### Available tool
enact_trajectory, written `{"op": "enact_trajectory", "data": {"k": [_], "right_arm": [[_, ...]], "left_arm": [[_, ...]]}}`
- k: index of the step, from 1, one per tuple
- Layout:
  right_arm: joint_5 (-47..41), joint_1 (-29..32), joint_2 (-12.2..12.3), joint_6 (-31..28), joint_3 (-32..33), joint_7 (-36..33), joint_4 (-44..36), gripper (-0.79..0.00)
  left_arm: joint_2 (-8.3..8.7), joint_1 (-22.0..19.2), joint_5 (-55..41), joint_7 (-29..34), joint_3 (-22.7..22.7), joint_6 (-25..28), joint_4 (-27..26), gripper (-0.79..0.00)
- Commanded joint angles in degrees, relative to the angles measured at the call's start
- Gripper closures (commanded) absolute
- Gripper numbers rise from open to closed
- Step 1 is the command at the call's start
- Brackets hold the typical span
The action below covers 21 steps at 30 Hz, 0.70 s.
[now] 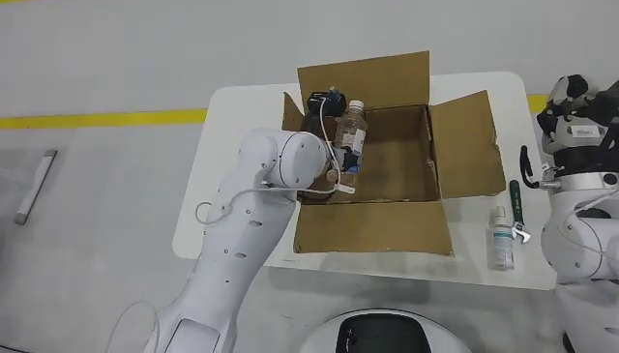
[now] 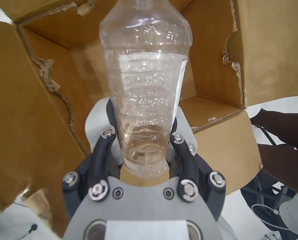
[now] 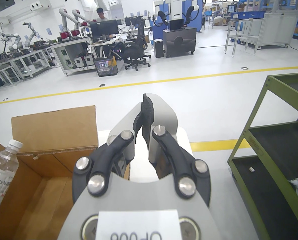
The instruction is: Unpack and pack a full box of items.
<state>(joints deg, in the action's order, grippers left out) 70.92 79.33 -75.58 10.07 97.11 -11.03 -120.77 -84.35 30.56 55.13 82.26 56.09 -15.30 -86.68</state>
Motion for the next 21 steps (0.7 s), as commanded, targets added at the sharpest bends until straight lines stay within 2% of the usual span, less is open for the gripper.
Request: {"op": "enact_trajectory", "data": {"k": [1, 13, 15, 21], "right_arm": [[-0.2, 0.3, 0.0, 0.1, 0.1, 0.1, -0.2, 0.000], [-1.0, 1.5, 0.0, -0.6, 0.5, 0.3, -0.7, 0.000], [-1.0, 1.4, -0.1, -0.8, 0.4, 0.3, -0.6, 0.000], [-0.8, 1.2, -0.1, -1.0, -0.1, 0.3, -0.5, 0.000]], "left_arm": [[0.01, 0.0, 0.0, 0.0, 0.0, 0.0, 0.0, 0.000], [0.01, 0.0, 0.0, 0.0, 0.0, 0.0, 0.0, 0.000], [-0.07, 1.3, -0.9, -1.8, -0.2, -0.1, 0.4, 0.000], [-1.24, 0.1, -4.7, -1.8, -2.3, -5.7, 3.0, 0.000]]}}
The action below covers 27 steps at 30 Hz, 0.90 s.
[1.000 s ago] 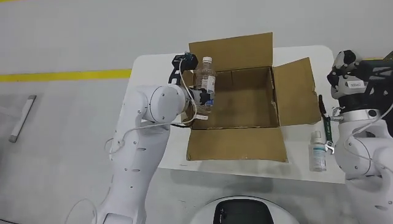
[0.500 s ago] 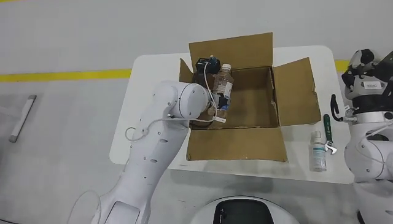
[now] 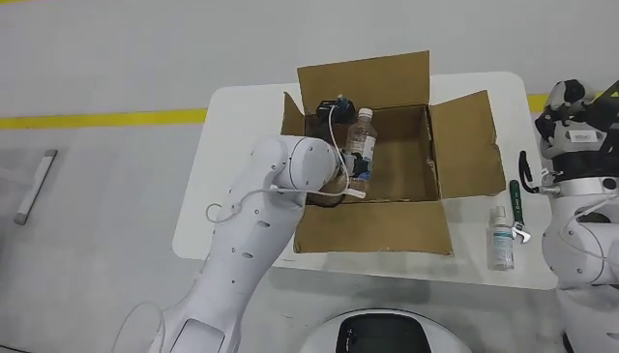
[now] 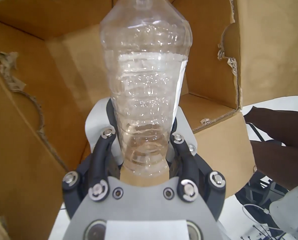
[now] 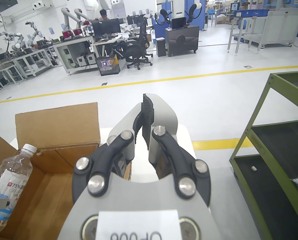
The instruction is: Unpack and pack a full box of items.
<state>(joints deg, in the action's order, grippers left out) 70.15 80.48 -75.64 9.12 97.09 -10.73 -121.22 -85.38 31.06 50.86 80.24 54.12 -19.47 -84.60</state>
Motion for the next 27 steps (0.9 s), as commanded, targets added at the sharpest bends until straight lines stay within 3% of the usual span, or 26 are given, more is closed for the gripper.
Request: {"op": "enact_trajectory", "data": {"k": [1, 7, 14, 27], "right_arm": [[0.0, 0.0, 0.0, 0.0, -0.1, 0.0, 0.0, 0.000], [0.0, 0.0, 0.0, 0.0, -0.4, 0.0, -0.1, 0.000], [0.0, -0.1, -0.1, 0.1, -0.7, 0.1, -0.1, 0.000], [0.1, -0.6, -0.1, 0.3, -0.9, 0.1, 0.4, 0.000]], "left_arm": [[-0.44, -1.1, -0.5, 0.4, -0.8, -3.0, 2.0, 0.000], [-2.14, -5.5, -1.6, -3.3, -3.2, -7.8, 12.1, 0.000], [-4.46, -9.5, -1.6, -4.9, -8.0, -9.5, 22.6, 0.000], [-8.15, -13.5, -3.5, -5.5, -13.3, -10.0, 33.7, 0.000]]}}
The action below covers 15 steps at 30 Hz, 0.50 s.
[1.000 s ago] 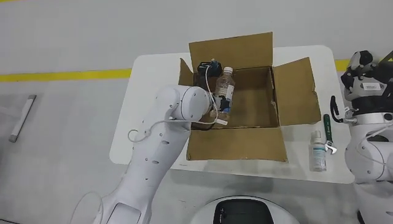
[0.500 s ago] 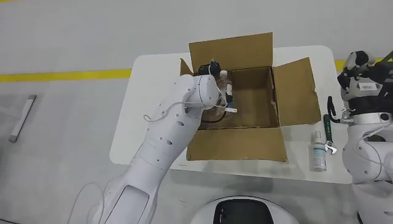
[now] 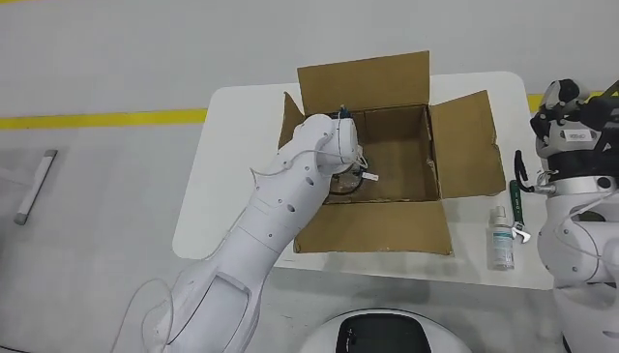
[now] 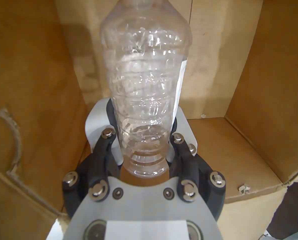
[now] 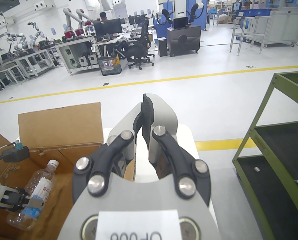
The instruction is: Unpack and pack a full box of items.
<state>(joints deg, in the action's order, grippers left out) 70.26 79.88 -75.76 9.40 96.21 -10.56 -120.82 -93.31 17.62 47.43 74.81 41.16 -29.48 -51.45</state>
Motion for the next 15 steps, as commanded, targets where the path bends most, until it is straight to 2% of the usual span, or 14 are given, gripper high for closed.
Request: {"op": "enact_trajectory", "data": {"k": [1, 3, 6, 8, 10, 11, 12, 15], "right_arm": [[0.0, -0.1, 0.0, 0.0, 0.0, 0.0, 0.0, 0.000], [0.0, -0.2, 0.0, -0.1, -0.1, -0.1, 0.0, 0.000], [0.0, -0.3, 0.0, -0.1, -0.2, -0.2, 0.1, 0.000], [0.1, -0.3, 0.0, -0.2, -0.2, -0.2, 0.1, 0.000], [0.1, -0.3, 0.0, -0.3, -0.2, -0.3, 0.2, 0.000], [0.1, -0.2, 0.0, -0.3, -0.2, -0.3, 0.3, 0.000], [0.2, -0.2, 0.0, -0.3, -0.2, -0.2, 0.3, 0.000], [0.3, 0.0, 0.0, -0.3, -0.1, -0.3, 0.3, 0.000]], "left_arm": [[-0.45, -0.2, -0.2, -0.1, -0.6, -0.1, 1.0, 0.000], [-0.88, -0.5, 0.1, -0.1, -1.4, -0.1, 2.2, -0.003], [-1.45, -0.7, 0.0, -0.3, -2.0, -0.3, 4.2, -0.108], [-1.80, -0.8, -0.2, -0.6, -2.1, -0.6, 5.8, -0.302], [-2.11, -1.2, -0.2, -0.8, -2.3, -0.8, 7.1, -0.600], [-2.27, -1.3, -0.3, -0.8, -2.4, -0.8, 7.6, -0.646], [-2.41, -1.5, -0.3, -0.7, -2.5, -0.7, 8.1, -0.770], [-2.78, -2.0, 0.9, -0.4, -3.2, -0.4, 8.8, -0.785]]}}
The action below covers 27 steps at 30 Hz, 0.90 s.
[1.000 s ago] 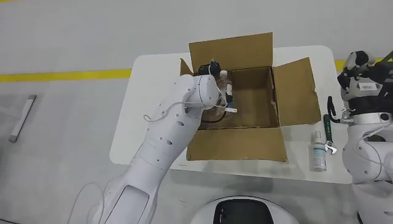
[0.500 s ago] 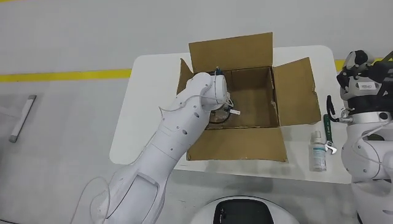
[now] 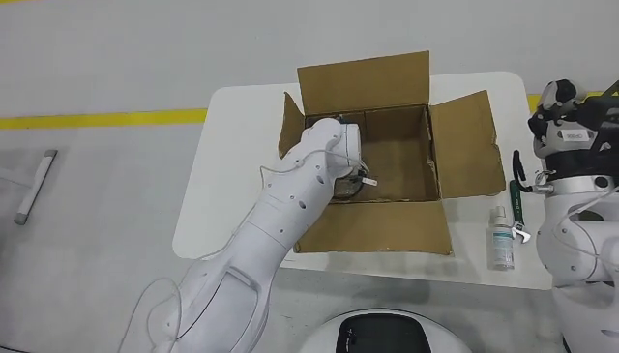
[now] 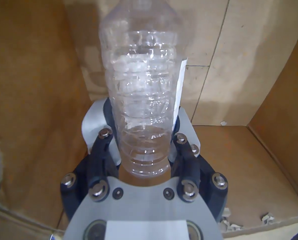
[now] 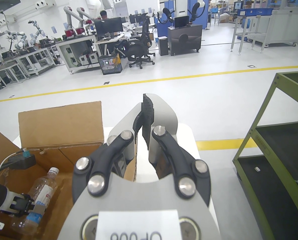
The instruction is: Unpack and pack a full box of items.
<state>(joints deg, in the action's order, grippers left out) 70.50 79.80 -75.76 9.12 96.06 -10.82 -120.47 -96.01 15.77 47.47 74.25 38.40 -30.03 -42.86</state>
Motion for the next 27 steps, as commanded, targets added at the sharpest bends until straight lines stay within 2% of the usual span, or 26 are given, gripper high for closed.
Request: {"op": "enact_trajectory", "data": {"k": [1, 7, 11, 14, 16, 20, 24, 27], "right_arm": [[0.0, 0.1, 0.0, 0.0, 0.0, 0.0, -0.1, 0.000], [-0.9, 1.1, 0.1, -0.6, 1.2, -0.7, -0.9, 0.000], [-2.7, 2.3, 0.3, -2.0, 5.2, -2.7, -1.8, 0.000], [-1.8, 3.4, 0.8, -4.8, 9.3, -6.2, -1.8, 0.000], [-1.6, 4.3, 1.2, -7.5, 11.5, -10.1, -1.4, 0.000], [-0.6, 6.4, 1.8, -12.1, 14.6, -16.5, -0.8, 0.000], [-0.3, 9.7, 2.0, -14.0, 15.8, -19.7, -1.7, 0.000], [-0.2, 13.1, 2.0, -14.7, 15.9, -21.4, -2.4, 0.000]], "left_arm": [[-0.19, -0.1, 0.9, 0.3, -0.5, 0.3, 0.6, -0.785], [-0.33, -0.8, 0.3, 1.0, 0.7, 1.0, 0.6, -0.785], [0.53, -0.8, 0.3, 0.4, 2.9, 2.8, -3.8, -0.785], [1.77, 0.4, 0.7, -0.4, 5.7, 4.2, -9.1, -0.785], [2.76, 1.8, 1.8, -0.9, 7.6, 5.2, -13.6, -0.785], [5.11, 5.9, 6.1, -1.9, 12.1, 6.8, -26.1, -0.785], [7.39, 11.7, 13.8, -2.1, 16.1, 7.9, -40.1, -0.785], [8.62, 15.8, 17.4, -0.7, 19.6, 7.7, -47.9, -0.785]]}}
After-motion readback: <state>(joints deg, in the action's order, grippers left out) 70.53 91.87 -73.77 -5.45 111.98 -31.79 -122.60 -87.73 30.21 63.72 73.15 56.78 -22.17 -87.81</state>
